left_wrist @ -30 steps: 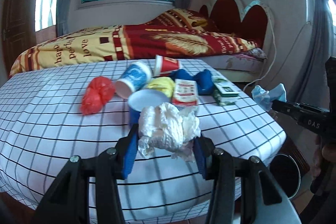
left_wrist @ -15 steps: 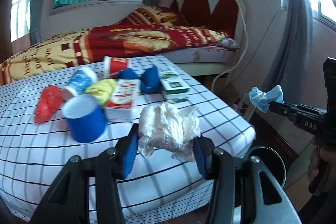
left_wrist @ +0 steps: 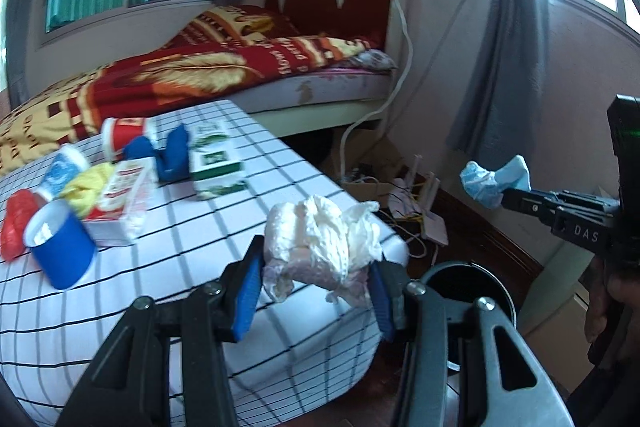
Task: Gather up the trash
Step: 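Carry both tissues over the black bin and open both tools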
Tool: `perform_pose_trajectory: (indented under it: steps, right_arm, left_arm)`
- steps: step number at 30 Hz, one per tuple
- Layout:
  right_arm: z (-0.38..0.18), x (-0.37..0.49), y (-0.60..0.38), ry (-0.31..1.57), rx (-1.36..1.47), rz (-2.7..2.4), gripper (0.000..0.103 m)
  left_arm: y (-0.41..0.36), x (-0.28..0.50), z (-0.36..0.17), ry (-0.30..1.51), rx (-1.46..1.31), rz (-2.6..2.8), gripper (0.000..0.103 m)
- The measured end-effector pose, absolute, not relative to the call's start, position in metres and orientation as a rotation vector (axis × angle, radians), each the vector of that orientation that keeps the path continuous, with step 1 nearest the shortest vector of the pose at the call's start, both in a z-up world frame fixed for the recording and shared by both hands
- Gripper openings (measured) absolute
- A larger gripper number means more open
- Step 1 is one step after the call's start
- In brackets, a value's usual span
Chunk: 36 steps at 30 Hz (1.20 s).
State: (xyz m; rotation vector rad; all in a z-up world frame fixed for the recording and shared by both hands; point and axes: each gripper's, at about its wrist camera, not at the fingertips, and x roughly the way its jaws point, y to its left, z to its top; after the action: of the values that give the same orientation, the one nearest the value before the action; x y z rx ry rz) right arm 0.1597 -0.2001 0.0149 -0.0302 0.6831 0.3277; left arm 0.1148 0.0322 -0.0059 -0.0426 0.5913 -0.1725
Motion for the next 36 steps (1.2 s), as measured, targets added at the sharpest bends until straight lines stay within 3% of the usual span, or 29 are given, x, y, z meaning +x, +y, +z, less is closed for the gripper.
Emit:
perform_pose_trajectory:
  steps: [21, 36]
  right_arm:
    - [-0.015, 0.128, -0.316, 0.746, 0.022, 0.15, 0.01]
    - [-0.081, 0.126, -0.356, 0.89, -0.009, 0.16, 0.01]
  left_arm:
    - [-0.084, 0.126, -0.017, 0.642, 0.034, -0.392, 0.049]
    - [-0.155, 0.143, -0.081, 0.813, 0.096, -0.519, 0.05]
